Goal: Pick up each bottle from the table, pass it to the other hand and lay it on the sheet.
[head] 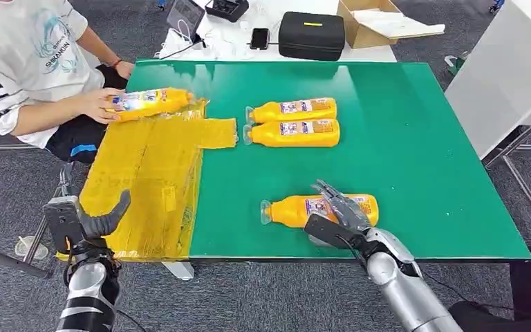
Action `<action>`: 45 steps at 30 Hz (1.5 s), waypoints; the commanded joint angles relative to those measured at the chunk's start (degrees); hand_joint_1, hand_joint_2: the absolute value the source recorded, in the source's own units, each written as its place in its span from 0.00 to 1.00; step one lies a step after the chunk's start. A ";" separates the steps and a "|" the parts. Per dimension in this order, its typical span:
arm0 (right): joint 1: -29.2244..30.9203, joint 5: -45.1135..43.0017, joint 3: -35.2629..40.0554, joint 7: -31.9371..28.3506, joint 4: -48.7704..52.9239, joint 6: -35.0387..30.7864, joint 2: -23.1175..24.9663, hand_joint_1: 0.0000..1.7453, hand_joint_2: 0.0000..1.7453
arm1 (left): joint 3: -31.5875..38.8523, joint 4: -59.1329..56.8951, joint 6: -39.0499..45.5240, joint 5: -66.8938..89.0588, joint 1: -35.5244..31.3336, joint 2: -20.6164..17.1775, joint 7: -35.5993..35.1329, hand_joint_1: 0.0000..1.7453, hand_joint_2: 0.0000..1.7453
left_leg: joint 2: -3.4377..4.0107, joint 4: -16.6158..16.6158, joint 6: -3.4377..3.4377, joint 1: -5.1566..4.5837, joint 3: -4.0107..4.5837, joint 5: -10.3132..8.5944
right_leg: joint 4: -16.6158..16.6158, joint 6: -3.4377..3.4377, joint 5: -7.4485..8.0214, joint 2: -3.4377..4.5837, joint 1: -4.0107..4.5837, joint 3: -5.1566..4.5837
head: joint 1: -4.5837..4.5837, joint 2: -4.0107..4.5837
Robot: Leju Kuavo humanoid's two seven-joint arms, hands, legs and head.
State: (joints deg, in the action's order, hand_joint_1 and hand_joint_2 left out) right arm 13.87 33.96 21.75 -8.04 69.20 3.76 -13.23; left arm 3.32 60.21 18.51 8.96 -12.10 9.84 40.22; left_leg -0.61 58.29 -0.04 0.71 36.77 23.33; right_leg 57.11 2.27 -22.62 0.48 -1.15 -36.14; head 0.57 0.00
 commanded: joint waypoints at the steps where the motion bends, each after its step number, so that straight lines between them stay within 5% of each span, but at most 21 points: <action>1: 1.23 -0.36 2.18 1.25 -1.84 1.46 -4.35 0.00 1.00 | -0.86 -5.92 -0.29 0.23 -2.48 -0.56 -0.22 0.00 1.00 | -0.02 -0.01 0.04 0.00 -0.13 0.03 | -0.05 -0.05 -0.03 -0.08 0.03 0.18 | 0.00 0.00; 20: 1.76 0.39 2.61 5.11 -0.44 3.02 -8.41 0.00 1.00 | -0.30 -7.93 -1.19 -0.16 -2.90 -0.25 -0.22 0.00 1.00 | 0.00 -0.01 0.04 0.03 -0.26 0.06 | -0.07 -0.08 -0.04 -0.11 0.06 0.32 | 0.00 0.00; 30: 6.35 1.35 5.17 7.77 -10.75 5.60 -7.41 0.02 1.00 | -0.46 -10.80 -2.02 0.25 -4.32 0.26 -0.22 0.00 1.00 | 0.05 -0.02 0.03 0.02 -0.20 0.03 | -0.08 -0.06 0.01 -0.03 0.05 0.25 | -0.02 0.00; 31: 6.52 1.15 5.44 7.58 -11.59 6.01 -7.20 0.15 1.00 | -0.51 -11.12 -2.19 0.20 -4.53 0.33 -0.22 0.00 1.00 | 0.04 -0.03 0.02 0.02 -0.14 0.01 | -0.08 -0.03 0.03 -0.01 0.04 0.19 | 0.02 0.00; 32: 6.59 1.10 5.56 7.51 -12.07 6.07 -7.09 0.82 1.00 | -0.54 -11.29 -2.25 0.20 -4.60 0.37 -0.22 0.00 1.00 | 0.08 -0.04 0.03 0.06 -0.30 0.06 | -0.13 -0.08 0.00 -0.01 0.10 0.35 | 0.00 0.00; 33: 6.58 1.13 5.86 7.44 -12.94 6.03 -6.63 0.97 1.00 | -0.56 -11.78 -2.34 0.22 -4.84 0.44 -0.22 0.00 1.00 | 0.03 -0.04 0.03 0.02 -0.21 0.03 | -0.09 -0.04 0.01 -0.04 0.05 0.26 | 0.00 0.00; 45: 5.93 -1.43 7.46 5.11 -14.33 6.96 -6.50 1.00 1.00 | -1.29 -12.95 -2.84 -0.36 -5.72 0.65 -0.22 0.00 1.00 | 0.01 -0.07 0.02 0.11 -0.50 0.03 | -0.19 -0.10 0.01 -0.14 0.15 0.53 | 0.00 0.00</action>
State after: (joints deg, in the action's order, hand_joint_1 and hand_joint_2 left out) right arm 21.24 33.75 25.86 -2.32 60.28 10.43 -21.20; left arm 3.26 51.67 15.96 9.05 -15.37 10.86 40.19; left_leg -0.50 58.30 -0.02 0.70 36.49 23.34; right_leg 57.09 2.31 -22.59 0.53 -1.16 -35.94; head 0.57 0.00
